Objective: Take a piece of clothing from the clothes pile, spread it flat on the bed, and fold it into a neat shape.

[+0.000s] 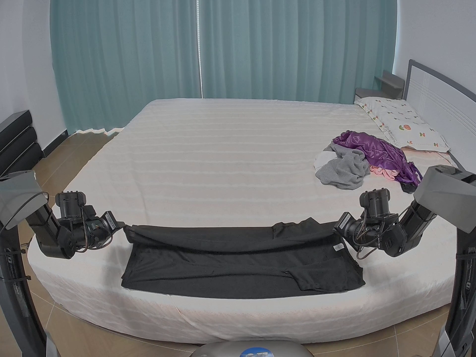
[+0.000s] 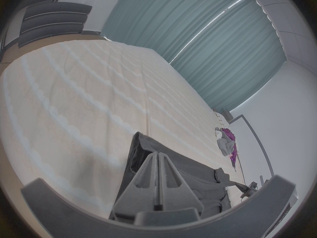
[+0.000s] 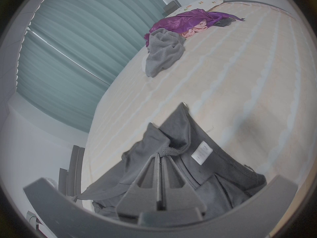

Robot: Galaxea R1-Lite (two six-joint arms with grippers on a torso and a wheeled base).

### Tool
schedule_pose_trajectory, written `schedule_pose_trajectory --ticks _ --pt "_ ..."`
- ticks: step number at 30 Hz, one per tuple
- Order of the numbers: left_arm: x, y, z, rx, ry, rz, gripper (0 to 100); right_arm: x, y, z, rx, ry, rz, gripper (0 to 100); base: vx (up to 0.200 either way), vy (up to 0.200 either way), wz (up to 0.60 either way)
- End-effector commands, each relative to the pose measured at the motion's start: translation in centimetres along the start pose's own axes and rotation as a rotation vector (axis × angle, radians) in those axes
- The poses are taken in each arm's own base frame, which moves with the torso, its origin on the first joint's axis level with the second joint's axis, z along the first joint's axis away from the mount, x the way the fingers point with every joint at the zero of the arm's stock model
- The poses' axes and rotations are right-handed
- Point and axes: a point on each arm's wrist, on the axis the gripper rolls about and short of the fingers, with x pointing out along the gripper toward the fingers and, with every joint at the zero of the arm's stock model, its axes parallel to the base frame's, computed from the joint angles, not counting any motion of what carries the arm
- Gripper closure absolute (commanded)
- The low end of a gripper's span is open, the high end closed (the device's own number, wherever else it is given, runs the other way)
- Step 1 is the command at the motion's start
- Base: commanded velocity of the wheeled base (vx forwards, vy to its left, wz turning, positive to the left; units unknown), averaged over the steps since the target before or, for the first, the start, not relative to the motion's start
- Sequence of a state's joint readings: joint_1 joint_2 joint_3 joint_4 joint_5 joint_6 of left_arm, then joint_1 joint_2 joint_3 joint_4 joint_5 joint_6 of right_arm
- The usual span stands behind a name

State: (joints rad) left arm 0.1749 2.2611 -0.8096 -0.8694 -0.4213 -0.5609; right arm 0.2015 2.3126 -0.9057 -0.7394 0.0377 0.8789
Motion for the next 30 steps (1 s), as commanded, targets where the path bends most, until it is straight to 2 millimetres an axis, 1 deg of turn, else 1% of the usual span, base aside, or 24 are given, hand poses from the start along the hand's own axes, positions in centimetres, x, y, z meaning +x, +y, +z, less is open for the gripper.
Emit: schedule_pose_trajectory --ticks 1,2,3,4,6,8,12,13,15,18,22,24,25,27,30 --pt "0.5 -0.6 1.4 0.002 -0.047 -0.02 100 0.2 1.2 1.8 0.009 -0.058 0.048 100 0.0 0.0 0.0" --pt "0.7 -0.9 2.0 -0.015 -0.073 -0.027 100 0.3 1.6 2.4 0.013 -0.081 0.065 100 0.0 0.0 0.0" --pt "0.7 -1.0 2.3 -0.021 -0.08 -0.028 100 0.2 1.8 2.7 0.013 -0.089 0.071 100 0.0 0.0 0.0" --pt "1.0 -1.7 3.3 -0.061 -0.118 -0.043 100 0.3 2.4 3.7 0.023 -0.136 0.087 100 0.0 0.0 0.0" --pt "1.4 -2.6 4.4 -0.092 -0.166 -0.062 100 0.5 3.0 5.0 0.032 -0.192 0.103 100 0.0 0.0 0.0" --pt "2.0 -2.9 4.8 -0.092 -0.187 -0.065 100 0.7 3.4 5.7 0.035 -0.216 0.116 100 0.0 0.0 0.0" --pt "2.8 -2.7 4.6 -0.09 -0.197 -0.053 100 1.0 3.4 5.3 0.039 -0.204 0.113 100 0.0 0.0 0.0" --pt "3.0 -2.5 4.3 -0.087 -0.206 -0.049 100 1.2 3.1 4.8 0.042 -0.191 0.104 100 0.0 0.0 0.0" --pt "3.1 -2.4 4.2 -0.085 -0.211 -0.051 100 1.2 3.0 4.7 0.041 -0.186 0.1 100 0.0 0.0 0.0" --pt "3.2 -1.9 3.4 -0.091 -0.2 -0.045 100 1.3 2.7 4.3 0.044 -0.174 0.091 100 0.0 0.0 0.0" --pt "3.7 -1.6 3.2 -0.097 -0.179 -0.044 100 1.4 2.3 4.0 0.044 -0.158 0.078 100 0.0 0.0 0.0" --pt "5.2 -1.6 3.0 -0.094 -0.16 -0.046 100 1.8 1.7 3.6 0.045 -0.145 0.061 100 0.0 0.0 0.0" --pt "5.4 -1.6 3.0 -0.097 -0.149 -0.039 0 1.9 1.7 3.5 0.045 -0.142 0.059 100 0.0 0.0 0.0" --pt "5.8 -1.9 2.7 -0.103 -0.108 -0.026 0 1.9 1.6 3.4 0.047 -0.14 0.057 100 0.0 0.0 0.0" --pt "6.7 -3.0 2.2 -0.1 -0.042 -0.038 0 2.0 1.5 3.2 0.046 -0.133 0.053 100 0.0 0.0 0.0"
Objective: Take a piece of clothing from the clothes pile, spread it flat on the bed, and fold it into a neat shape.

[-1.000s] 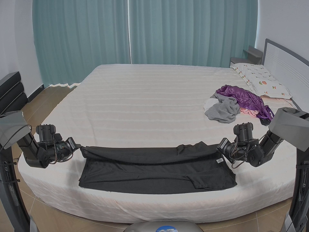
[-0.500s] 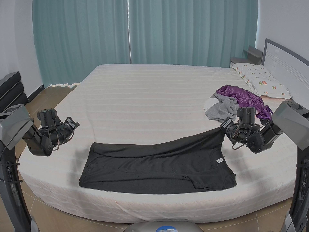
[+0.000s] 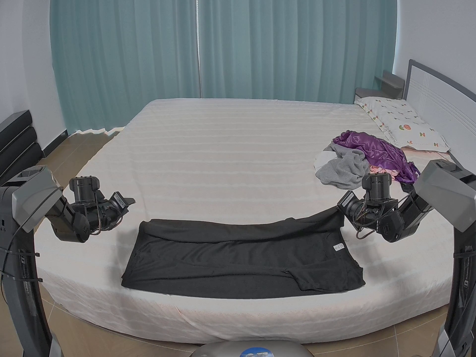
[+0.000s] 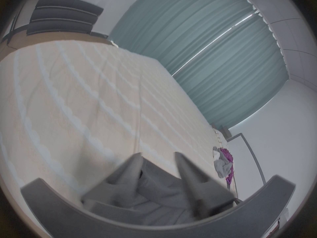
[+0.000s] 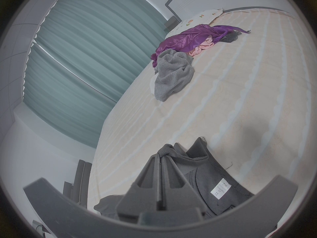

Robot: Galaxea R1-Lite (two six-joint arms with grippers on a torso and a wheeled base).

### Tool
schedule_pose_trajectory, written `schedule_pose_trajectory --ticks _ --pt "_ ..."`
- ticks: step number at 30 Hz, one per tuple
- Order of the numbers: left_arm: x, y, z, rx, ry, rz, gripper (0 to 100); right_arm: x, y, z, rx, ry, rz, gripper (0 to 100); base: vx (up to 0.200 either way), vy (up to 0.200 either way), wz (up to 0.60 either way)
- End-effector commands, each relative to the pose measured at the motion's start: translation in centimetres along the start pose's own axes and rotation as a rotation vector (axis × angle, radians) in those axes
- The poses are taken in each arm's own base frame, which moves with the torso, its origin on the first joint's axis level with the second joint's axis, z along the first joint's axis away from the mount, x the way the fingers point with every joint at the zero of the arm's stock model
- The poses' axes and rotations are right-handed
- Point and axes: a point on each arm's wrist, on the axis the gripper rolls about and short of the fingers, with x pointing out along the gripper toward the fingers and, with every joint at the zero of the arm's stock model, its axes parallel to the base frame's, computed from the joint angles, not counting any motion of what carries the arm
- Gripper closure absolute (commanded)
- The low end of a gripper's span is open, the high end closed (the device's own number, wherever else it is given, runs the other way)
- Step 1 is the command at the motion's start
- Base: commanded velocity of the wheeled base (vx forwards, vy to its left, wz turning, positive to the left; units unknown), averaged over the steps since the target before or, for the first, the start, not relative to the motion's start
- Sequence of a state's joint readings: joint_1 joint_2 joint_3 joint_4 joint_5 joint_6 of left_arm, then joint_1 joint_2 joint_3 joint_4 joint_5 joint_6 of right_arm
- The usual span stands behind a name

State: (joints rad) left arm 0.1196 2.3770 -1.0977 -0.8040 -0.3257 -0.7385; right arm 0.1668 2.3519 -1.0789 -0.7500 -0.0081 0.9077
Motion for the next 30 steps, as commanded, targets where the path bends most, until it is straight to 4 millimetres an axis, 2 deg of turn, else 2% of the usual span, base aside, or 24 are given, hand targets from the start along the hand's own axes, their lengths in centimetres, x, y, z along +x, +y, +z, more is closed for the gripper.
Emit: schedule_pose_trajectory --ticks 1,8,9,14,22,27,28,30 --pt "1.8 -1.3 -1.1 0.015 0.081 -0.032 0 0.2 -0.4 -0.5 -0.001 0.016 -0.013 100 0.0 0.0 0.0" --pt "4.5 -1.8 -1.5 0.098 0.173 -0.022 0 0.3 -0.3 -1.0 -0.007 0.026 -0.011 100 0.0 0.0 0.0" --pt "5.4 -1.7 -1.8 0.122 0.19 -0.014 0 0.3 -0.3 -1.0 -0.007 0.026 -0.011 100 0.0 0.0 0.0" --pt "6.4 -1.2 -2.9 0.164 0.22 0.002 0 0.3 -0.2 -1.0 -0.009 0.027 -0.01 100 0.0 0.0 0.0" --pt "7.1 -0.2 -3.8 0.225 0.204 0.087 0 0.3 -0.2 -1.3 -0.01 0.032 -0.01 100 0.0 0.0 0.0" --pt "5.9 0.0 -4.3 0.215 0.228 0.11 0 0.2 -0.3 -1.4 -0.009 0.036 -0.015 100 0.0 0.0 0.0" --pt "5.5 -0.2 -4.2 0.216 0.225 0.108 100 0.2 -0.3 -1.4 -0.007 0.036 -0.015 100 0.0 0.0 0.0" --pt "5.2 -0.4 -4.1 0.215 0.223 0.106 100 0.2 -0.4 -1.4 0.0 0.038 -0.017 100 0.0 0.0 0.0"
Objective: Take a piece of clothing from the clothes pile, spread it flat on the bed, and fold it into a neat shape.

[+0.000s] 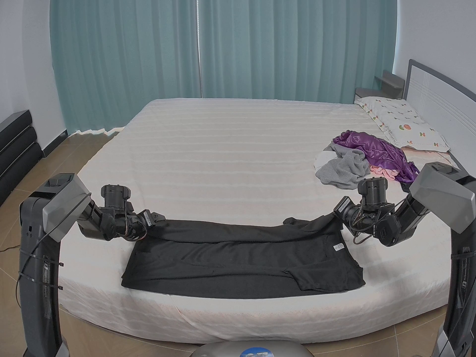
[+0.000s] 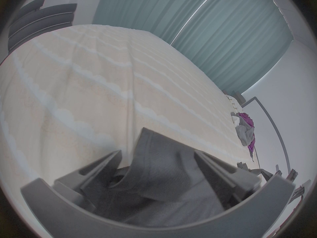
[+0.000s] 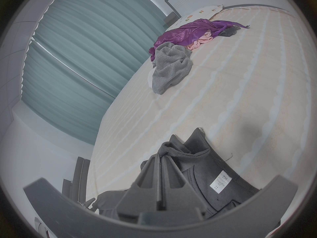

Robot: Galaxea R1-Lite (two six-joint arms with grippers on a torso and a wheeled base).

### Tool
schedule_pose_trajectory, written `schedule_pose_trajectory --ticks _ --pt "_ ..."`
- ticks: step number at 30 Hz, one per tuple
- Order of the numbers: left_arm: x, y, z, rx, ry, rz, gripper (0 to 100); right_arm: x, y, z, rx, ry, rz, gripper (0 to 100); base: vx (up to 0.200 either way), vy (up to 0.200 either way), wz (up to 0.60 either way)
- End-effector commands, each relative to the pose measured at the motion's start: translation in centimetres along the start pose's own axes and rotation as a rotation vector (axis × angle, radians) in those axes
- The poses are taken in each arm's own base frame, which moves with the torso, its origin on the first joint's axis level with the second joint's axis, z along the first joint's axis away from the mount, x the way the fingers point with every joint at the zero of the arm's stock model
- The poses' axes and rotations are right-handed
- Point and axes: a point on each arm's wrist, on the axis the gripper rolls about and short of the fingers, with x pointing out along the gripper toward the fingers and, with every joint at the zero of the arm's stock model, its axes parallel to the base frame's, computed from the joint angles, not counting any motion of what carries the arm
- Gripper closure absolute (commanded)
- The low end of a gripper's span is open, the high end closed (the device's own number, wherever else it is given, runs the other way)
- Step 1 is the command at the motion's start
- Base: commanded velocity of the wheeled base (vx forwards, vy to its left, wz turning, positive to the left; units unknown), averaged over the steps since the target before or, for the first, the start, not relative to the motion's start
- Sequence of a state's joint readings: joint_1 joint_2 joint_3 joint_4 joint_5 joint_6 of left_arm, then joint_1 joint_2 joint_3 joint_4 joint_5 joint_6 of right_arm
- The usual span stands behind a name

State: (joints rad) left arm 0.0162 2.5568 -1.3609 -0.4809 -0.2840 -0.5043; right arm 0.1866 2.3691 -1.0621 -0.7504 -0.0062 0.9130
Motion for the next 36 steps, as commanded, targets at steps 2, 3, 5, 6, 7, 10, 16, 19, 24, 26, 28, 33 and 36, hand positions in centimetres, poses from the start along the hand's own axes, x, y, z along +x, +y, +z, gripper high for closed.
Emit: schedule_pose_trajectory --ticks 2,3,5,6,7,10,16,19,24,26,28,33,36 --pt "-1.1 -0.4 0.1 -0.003 -0.004 0.0 100 -0.1 0.0 -0.1 0.006 0.003 -0.002 100 0.0 0.0 0.0" --pt "-1.1 -0.3 0.0 -0.005 -0.002 0.003 100 -0.2 0.0 -0.1 0.006 0.004 -0.003 100 0.0 0.0 0.0" --pt "-1.5 -0.1 0.0 -0.01 -0.001 0.01 100 -0.4 0.0 -0.1 0.008 0.004 -0.003 100 0.0 0.0 0.0" --pt "-1.8 -0.1 0.0 -0.012 0.001 0.013 100 -0.4 0.0 -0.1 0.008 0.004 -0.003 100 0.0 0.0 0.0" --pt "-2.1 0.1 0.0 -0.015 0.003 0.016 100 -0.4 -0.1 -0.1 0.009 0.005 -0.006 100 0.0 0.0 0.0" --pt "-3.1 0.6 -0.3 -0.023 0.013 0.033 100 -0.5 -0.3 -0.3 0.009 0.011 -0.013 100 0.0 0.0 0.0" --pt "-3.8 1.5 -1.7 -0.035 0.036 0.054 100 -1.1 -0.5 -0.5 0.008 0.027 -0.024 100 0.0 0.0 0.0" --pt "-3.8 1.6 -2.0 -0.036 0.027 0.047 100 -1.3 -0.8 -0.8 0.006 0.05 -0.028 100 0.0 0.0 0.0" --pt "-3.9 1.6 -2.1 -0.036 0.031 0.046 0 -1.6 -0.9 -1.4 0.0 0.072 -0.034 100 0.0 0.0 0.0" --pt "-4.1 1.4 -1.8 -0.037 0.021 0.042 0 -1.6 -0.9 -1.5 0.0 0.073 -0.035 100 0.0 0.0 0.0" --pt "-4.3 1.2 -1.2 -0.043 0.004 0.032 0 -1.5 -1.0 -1.5 0.0 0.075 -0.038 100 0.0 0.0 0.0" --pt "-4.4 0.6 1.2 -0.05 -0.071 -0.006 0 -1.3 -1.0 -1.6 0.0 0.076 -0.039 100 0.0 0.0 0.0" --pt "-3.5 0.1 2.6 -0.069 -0.108 -0.03 0 -1.3 -0.9 -1.5 -0.001 0.074 -0.034 100 0.0 0.0 0.0"
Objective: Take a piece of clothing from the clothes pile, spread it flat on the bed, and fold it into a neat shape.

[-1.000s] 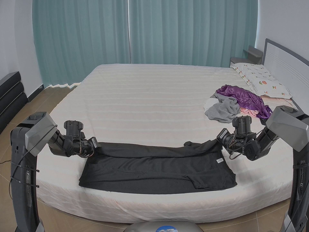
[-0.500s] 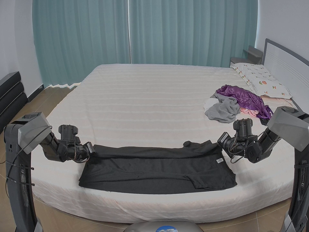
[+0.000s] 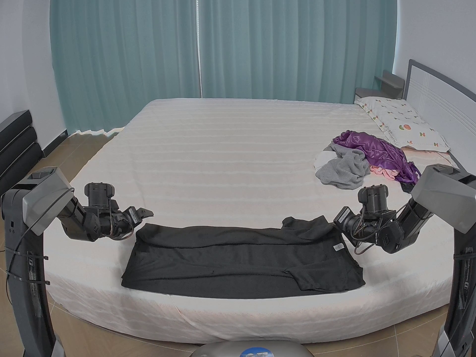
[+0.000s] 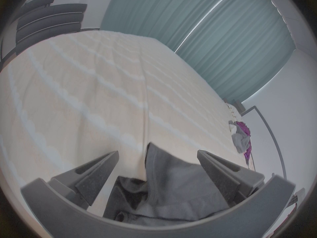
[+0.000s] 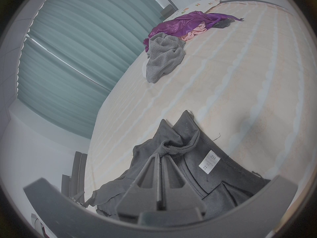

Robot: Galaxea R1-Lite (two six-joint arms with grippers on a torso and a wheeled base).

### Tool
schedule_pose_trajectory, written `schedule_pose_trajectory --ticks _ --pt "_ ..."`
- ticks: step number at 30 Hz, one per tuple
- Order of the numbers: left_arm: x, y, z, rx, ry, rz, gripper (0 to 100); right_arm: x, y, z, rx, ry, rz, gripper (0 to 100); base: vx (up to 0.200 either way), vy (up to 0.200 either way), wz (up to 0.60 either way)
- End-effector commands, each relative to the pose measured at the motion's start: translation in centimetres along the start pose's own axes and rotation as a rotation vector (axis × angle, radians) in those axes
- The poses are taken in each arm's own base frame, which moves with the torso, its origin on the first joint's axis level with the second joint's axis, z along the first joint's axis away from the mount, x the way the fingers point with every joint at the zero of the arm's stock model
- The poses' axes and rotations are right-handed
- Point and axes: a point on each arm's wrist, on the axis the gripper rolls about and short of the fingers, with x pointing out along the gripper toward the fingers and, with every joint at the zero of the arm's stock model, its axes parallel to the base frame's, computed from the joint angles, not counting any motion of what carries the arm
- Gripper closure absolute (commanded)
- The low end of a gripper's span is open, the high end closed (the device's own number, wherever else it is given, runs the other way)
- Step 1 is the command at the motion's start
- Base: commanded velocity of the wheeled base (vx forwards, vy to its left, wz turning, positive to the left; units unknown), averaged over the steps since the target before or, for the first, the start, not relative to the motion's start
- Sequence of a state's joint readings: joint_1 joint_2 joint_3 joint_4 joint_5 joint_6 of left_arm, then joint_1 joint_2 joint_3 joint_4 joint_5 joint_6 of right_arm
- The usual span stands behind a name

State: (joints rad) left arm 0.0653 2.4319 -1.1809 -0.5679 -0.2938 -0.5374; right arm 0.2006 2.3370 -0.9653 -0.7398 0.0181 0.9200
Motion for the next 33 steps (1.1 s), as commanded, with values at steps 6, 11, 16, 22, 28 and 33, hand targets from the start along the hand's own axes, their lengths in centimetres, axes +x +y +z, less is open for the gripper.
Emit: schedule_pose_trajectory --ticks 6,11,16,22,28,33 --pt "3.6 -0.9 1.6 0.002 -0.045 -0.052 0 0.3 0.1 -0.1 -0.001 0.002 0.003 100 0.0 0.0 0.0" --pt "5.0 -0.8 0.6 0.029 -0.019 -0.053 0 0.4 -0.1 -0.2 -0.001 0.006 -0.003 100 0.0 0.0 0.0" --pt "5.4 -0.1 0.3 0.057 -0.013 -0.041 0 0.4 -0.1 -0.2 -0.001 0.006 -0.003 100 0.0 0.0 0.0" --pt "5.4 -0.1 0.2 0.058 -0.008 -0.039 100 0.5 -0.2 -0.2 -0.001 0.006 -0.003 100 0.0 0.0 0.0" --pt "4.9 0.1 -0.2 0.049 0.006 -0.026 100 0.6 -0.3 -0.2 0.001 0.005 -0.008 100 0.0 0.0 0.0" --pt "4.0 0.3 0.6 0.037 -0.021 -0.018 100 0.6 -0.4 0.0 0.004 0.0 -0.008 100 0.0 0.0 0.0"
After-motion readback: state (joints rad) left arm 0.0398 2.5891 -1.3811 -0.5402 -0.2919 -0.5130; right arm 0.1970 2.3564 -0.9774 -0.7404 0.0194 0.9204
